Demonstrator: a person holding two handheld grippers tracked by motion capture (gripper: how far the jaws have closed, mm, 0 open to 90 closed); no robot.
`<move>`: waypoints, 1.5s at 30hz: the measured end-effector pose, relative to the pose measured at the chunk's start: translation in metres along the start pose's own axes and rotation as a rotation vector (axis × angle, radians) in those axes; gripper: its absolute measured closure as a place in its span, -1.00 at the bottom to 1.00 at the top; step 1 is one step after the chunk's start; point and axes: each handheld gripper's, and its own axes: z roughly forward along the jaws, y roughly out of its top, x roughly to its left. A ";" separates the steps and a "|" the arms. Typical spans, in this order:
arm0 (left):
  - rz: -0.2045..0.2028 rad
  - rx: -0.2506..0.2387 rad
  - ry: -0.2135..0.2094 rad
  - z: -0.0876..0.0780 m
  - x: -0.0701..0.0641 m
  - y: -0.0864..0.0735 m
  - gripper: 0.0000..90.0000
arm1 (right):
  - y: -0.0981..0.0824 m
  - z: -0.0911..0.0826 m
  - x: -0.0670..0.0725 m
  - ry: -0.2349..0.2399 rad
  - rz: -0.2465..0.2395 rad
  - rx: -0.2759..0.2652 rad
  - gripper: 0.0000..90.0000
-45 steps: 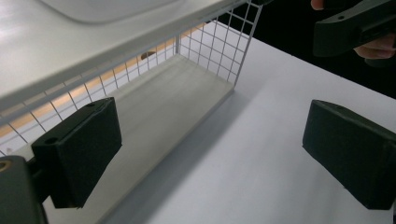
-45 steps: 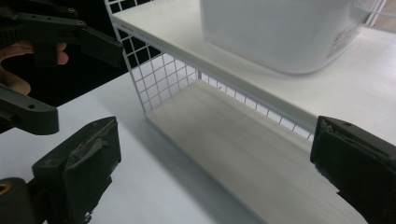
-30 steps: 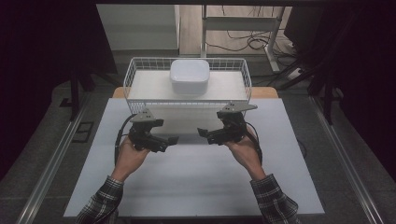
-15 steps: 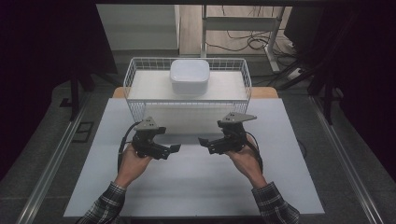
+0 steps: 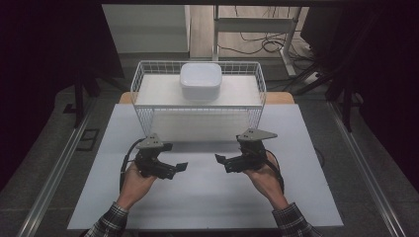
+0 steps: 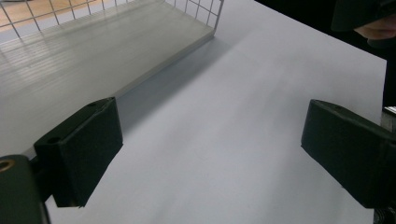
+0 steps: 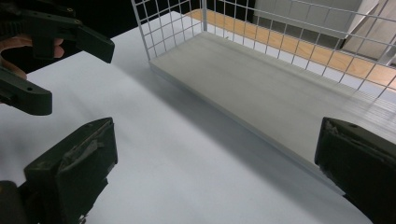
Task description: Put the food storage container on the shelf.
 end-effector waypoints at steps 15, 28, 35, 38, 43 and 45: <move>-0.010 0.000 -0.002 -0.008 -0.011 -0.018 -0.88 | -0.019 -0.009 0.006 0.000 0.003 0.025 -1.00; -0.020 0.035 0.010 -0.006 -0.015 -0.037 -0.88 | -0.038 -0.010 0.013 -0.017 -0.001 0.058 -1.00; -0.029 0.038 0.016 -0.009 -0.014 -0.044 -0.87 | -0.046 -0.013 0.013 -0.022 0.001 0.074 -1.00; -0.035 0.042 0.016 -0.010 -0.013 -0.047 -0.87 | -0.050 -0.015 0.012 -0.022 0.004 0.079 -1.00; -0.046 0.051 0.019 -0.013 -0.013 -0.053 -0.87 | -0.056 -0.020 0.009 -0.029 0.007 0.088 -1.00; -0.049 0.052 0.022 -0.014 -0.012 -0.056 -0.87 | -0.058 -0.023 0.008 -0.034 0.011 0.088 -1.00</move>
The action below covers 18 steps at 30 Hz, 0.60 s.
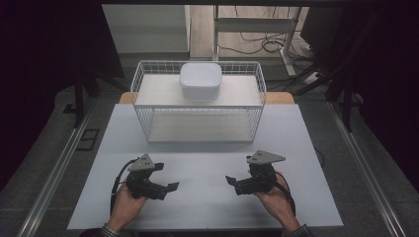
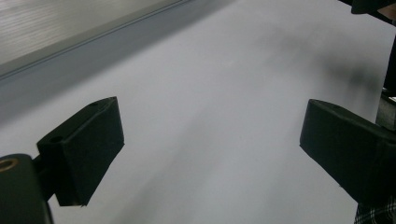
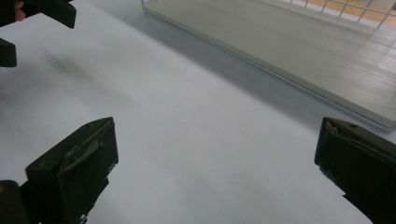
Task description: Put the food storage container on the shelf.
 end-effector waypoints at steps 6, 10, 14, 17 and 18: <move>-0.014 -0.004 0.007 -0.008 0.000 -0.008 -0.87 | -0.007 -0.009 -0.004 -0.015 0.014 -0.003 -1.00; -0.020 -0.004 0.014 -0.013 0.001 -0.013 -0.87 | -0.011 -0.015 -0.006 -0.026 0.017 -0.006 -1.00; -0.029 -0.006 0.025 -0.019 0.002 -0.018 -0.87 | -0.016 -0.021 -0.008 -0.036 0.018 -0.007 -1.00; -0.036 -0.008 0.032 -0.023 0.002 -0.021 -0.87 | -0.019 -0.025 -0.010 -0.044 0.018 -0.004 -1.00; -0.038 -0.008 0.034 -0.024 0.003 -0.022 -0.87 | -0.020 -0.027 -0.010 -0.046 0.016 -0.004 -1.00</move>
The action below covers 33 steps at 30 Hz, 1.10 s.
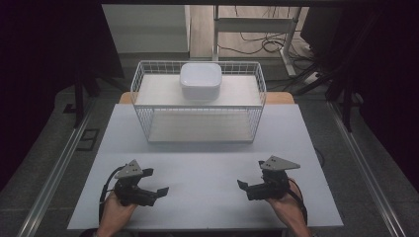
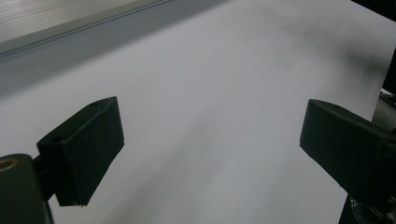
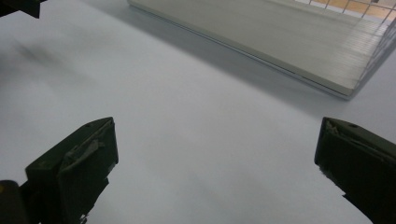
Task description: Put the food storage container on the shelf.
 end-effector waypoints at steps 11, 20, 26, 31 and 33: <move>-0.018 0.007 0.033 -0.012 0.004 -0.015 -0.87 | -0.015 -0.015 -0.007 -0.034 0.014 0.009 -1.00; -0.043 0.000 0.065 -0.026 0.010 -0.029 -0.87 | -0.028 -0.029 -0.012 -0.070 0.030 0.011 -1.00; -0.046 0.003 0.088 -0.032 0.012 -0.036 -0.87 | -0.038 -0.036 -0.015 -0.092 0.041 0.020 -1.00; -0.042 0.015 0.111 -0.035 0.013 -0.042 -0.87 | -0.048 -0.040 -0.018 -0.109 0.051 0.033 -1.00; -0.041 0.022 0.120 -0.036 0.013 -0.044 -0.87 | -0.051 -0.042 -0.019 -0.115 0.054 0.039 -1.00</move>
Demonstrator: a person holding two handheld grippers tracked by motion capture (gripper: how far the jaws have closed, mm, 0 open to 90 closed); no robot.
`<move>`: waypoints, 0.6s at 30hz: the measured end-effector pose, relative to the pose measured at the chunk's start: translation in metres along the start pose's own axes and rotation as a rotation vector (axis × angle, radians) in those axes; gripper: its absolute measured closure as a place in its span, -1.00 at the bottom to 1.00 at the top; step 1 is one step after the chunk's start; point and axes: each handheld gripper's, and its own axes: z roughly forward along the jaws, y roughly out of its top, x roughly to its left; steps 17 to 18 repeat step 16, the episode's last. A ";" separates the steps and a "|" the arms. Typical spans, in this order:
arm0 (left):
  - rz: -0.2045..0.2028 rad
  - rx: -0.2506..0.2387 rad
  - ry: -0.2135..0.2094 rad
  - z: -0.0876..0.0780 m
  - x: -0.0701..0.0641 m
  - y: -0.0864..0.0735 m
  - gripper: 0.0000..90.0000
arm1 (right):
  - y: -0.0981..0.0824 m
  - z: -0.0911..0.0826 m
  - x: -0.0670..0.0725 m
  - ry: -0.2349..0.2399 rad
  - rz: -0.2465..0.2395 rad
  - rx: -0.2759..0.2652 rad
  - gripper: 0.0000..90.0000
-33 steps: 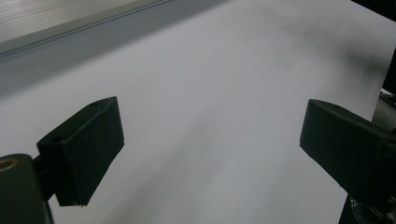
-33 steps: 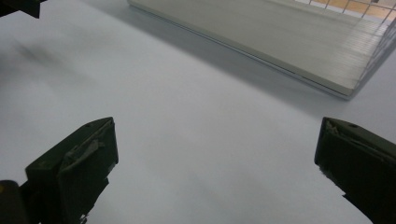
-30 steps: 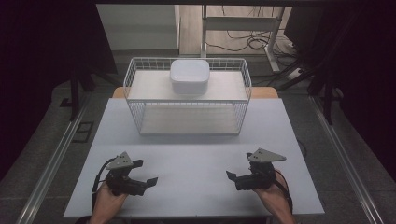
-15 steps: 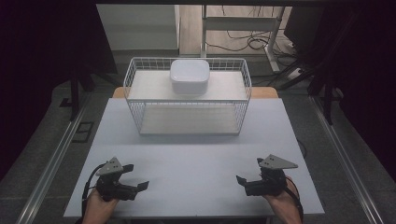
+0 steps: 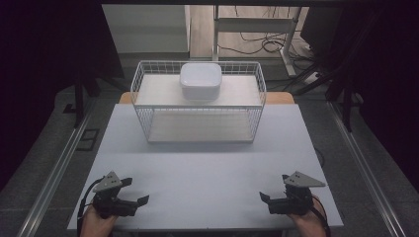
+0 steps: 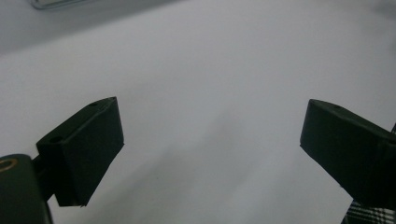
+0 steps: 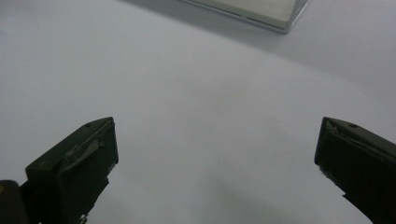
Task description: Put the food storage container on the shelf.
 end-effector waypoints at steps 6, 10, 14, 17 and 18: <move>-0.009 0.032 0.016 0.003 0.004 -0.005 -0.88 | -0.012 0.001 -0.002 -0.014 0.006 0.038 -1.00; -0.024 0.059 0.015 0.006 0.005 -0.007 -0.89 | -0.018 0.003 -0.003 -0.020 0.001 0.074 -1.00; -0.029 0.058 0.010 0.006 0.007 -0.007 -0.89 | -0.023 0.007 -0.003 -0.022 -0.001 0.114 -1.00; -0.035 0.060 0.009 0.006 0.007 -0.007 -0.89 | -0.023 0.007 -0.003 -0.019 -0.005 0.119 -1.00; -0.035 0.060 0.009 0.006 0.007 -0.007 -0.89 | -0.023 0.007 -0.003 -0.019 -0.005 0.119 -1.00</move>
